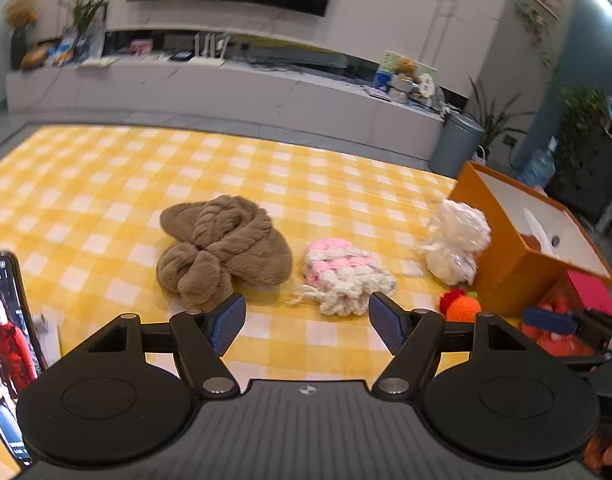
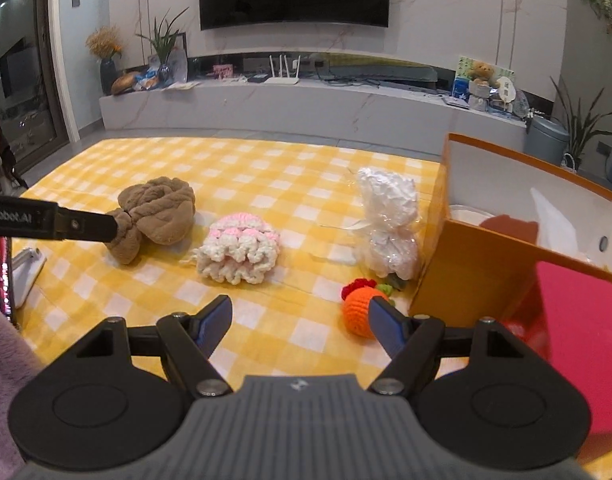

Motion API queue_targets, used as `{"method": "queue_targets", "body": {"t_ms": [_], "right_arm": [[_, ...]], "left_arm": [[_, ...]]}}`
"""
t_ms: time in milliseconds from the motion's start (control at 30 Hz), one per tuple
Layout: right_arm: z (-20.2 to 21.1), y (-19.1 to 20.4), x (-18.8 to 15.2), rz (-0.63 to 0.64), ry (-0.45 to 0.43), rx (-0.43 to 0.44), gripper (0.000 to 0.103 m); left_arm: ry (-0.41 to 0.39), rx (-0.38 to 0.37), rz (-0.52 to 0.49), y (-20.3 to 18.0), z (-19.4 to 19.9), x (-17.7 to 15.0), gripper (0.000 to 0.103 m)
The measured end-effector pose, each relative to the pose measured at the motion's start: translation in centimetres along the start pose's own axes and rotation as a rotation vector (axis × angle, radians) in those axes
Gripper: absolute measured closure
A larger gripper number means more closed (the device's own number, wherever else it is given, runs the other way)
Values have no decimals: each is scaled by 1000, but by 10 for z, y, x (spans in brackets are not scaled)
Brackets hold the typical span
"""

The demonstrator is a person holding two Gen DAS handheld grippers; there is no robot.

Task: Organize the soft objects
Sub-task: 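Move both open tools back toward the brown towel and pink crocheted pouch, then grasp the brown towel with the left tool while the right tool grasps the pink crocheted pouch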

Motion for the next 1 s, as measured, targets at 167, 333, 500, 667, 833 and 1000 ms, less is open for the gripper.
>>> {"method": "queue_targets", "body": {"t_ms": [167, 333, 500, 667, 833, 1000], "right_arm": [[-24, -6, 3, 2, 30, 20, 29], [-50, -9, 8, 12, 63, 45, 29], [-80, -4, 21, 21, 94, 93, 25], [-108, 3, 34, -25, 101, 138, 17], [-134, 10, 42, -24, 118, 146, 14], [-156, 12, 43, -31, 142, 148, 15]], "left_arm": [[62, 3, 101, 15, -16, 7, 20], [86, 89, 82, 18, -34, 18, 20], [83, 126, -14, 19, -53, 40, 16], [96, 214, -125, 20, -82, 47, 16], [84, 237, -233, 12, -99, 34, 18], [82, 253, -275, 6, -110, 28, 16]]}}
Point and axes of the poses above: each gripper's, at about its wrist camera, not at the fingertips, and z roughly against the way its jaws point, y to its left, x to its top, the point moved 3 cm from there along -z, roughly the way its jaws point, and after that the axes turned 14 degrees about x, right-handed, at the moved point
